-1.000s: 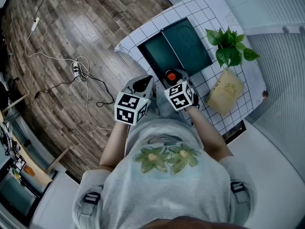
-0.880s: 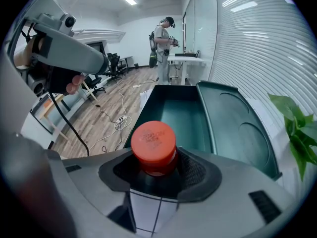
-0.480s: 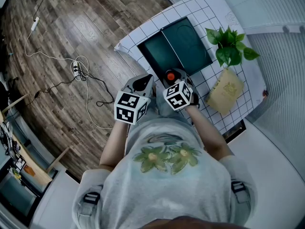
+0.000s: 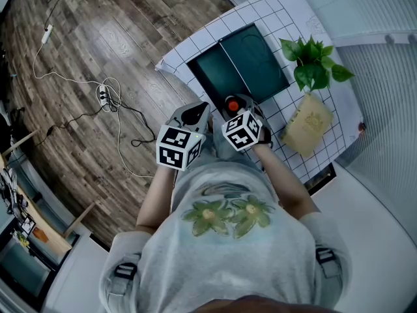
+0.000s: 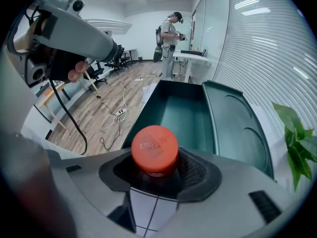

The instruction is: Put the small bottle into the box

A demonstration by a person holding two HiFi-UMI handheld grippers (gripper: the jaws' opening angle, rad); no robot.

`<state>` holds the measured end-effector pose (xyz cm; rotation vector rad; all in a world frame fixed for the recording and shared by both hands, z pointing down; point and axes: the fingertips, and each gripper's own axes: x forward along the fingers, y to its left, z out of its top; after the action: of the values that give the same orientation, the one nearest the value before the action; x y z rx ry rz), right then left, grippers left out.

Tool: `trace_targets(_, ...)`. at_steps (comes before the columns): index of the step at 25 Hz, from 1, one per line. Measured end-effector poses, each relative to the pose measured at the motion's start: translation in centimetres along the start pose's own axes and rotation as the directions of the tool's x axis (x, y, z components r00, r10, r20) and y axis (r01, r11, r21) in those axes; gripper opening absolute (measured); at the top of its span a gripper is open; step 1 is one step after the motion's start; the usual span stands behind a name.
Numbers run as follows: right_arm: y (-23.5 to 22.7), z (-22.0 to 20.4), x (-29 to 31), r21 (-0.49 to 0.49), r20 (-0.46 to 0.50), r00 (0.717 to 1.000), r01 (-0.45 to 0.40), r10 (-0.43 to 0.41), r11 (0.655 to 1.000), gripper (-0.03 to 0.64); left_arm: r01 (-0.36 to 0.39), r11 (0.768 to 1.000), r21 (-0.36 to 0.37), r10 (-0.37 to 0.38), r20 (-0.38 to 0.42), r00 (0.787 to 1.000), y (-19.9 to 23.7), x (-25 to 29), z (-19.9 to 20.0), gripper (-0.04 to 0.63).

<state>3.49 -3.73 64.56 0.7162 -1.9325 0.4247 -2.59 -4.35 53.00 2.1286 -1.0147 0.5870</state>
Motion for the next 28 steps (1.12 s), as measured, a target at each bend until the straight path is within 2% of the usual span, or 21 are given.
trace_targets(13,0.1,0.3,-0.2,0.039,0.001,0.999,-0.034,0.034,0.999,0.218,0.002,1.0,0.014,-0.002,0.021,1.0,0.1,-0.6,0.8,0.005)
trace_targets(28,-0.1,2.2,-2.9,0.054,0.064,0.998,-0.002,-0.002,0.999,0.219,0.004,0.998,0.056,-0.008,0.063,0.998,-0.5,-2.0,2.1,0.005)
